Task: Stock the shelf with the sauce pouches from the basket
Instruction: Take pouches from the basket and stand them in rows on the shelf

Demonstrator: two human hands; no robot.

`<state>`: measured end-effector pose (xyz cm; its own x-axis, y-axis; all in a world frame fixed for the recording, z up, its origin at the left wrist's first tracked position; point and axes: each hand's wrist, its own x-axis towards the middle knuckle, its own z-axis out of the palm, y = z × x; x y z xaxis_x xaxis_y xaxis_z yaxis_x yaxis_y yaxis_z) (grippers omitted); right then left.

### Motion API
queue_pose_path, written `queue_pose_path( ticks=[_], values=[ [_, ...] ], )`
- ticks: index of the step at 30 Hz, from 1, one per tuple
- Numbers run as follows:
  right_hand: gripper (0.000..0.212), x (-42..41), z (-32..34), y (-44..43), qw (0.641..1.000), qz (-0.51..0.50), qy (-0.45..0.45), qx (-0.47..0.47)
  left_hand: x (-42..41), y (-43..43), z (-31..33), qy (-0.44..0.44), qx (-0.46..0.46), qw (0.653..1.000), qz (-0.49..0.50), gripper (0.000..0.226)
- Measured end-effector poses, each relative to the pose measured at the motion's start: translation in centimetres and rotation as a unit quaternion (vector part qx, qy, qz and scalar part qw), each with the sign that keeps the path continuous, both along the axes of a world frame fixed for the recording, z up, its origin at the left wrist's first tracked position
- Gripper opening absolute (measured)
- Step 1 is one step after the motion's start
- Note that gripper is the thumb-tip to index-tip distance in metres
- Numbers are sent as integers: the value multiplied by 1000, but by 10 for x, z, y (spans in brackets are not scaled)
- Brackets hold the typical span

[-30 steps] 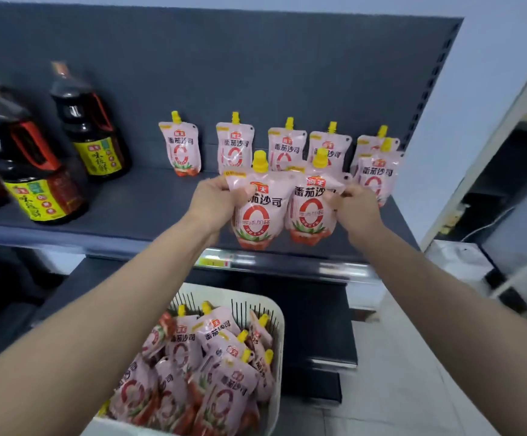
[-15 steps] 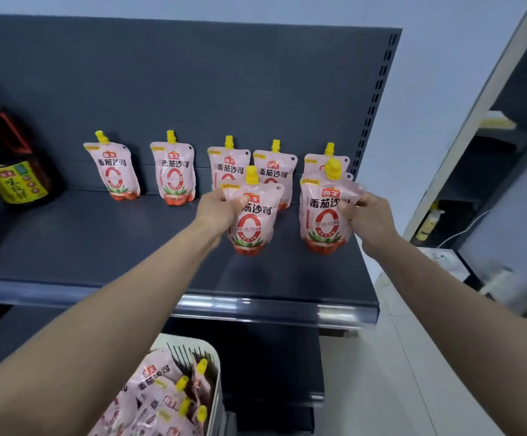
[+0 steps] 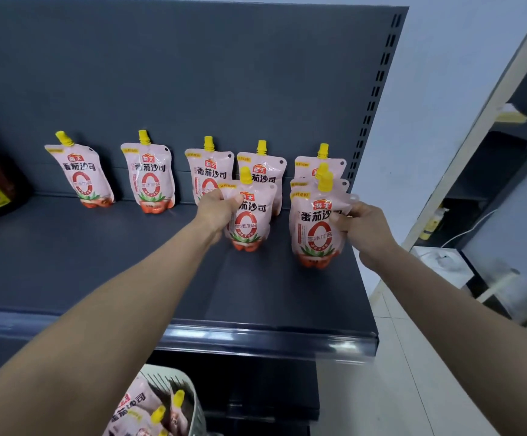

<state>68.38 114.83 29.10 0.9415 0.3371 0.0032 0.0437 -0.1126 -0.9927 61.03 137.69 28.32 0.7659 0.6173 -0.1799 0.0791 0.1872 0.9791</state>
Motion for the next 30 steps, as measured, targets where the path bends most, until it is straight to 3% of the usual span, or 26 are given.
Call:
queue_pose_path(
  ticks=[12, 22, 27, 30],
  values=[
    [29, 10, -10, -2, 1000, 11, 8, -15, 23, 7, -5, -11, -22, 998, -57, 30],
    [26, 5, -18, -7, 1000, 7, 21, -11, 17, 11, -6, 40, 39, 995, -79, 37],
    [24, 3, -20, -11, 1000, 0, 29, -7, 8, 12, -6, 25, 46, 997, -55, 20],
    [21, 1, -19, -13, 999, -3, 25, -22, -1, 14, -5, 23, 63, 997, -33, 23]
  ],
)
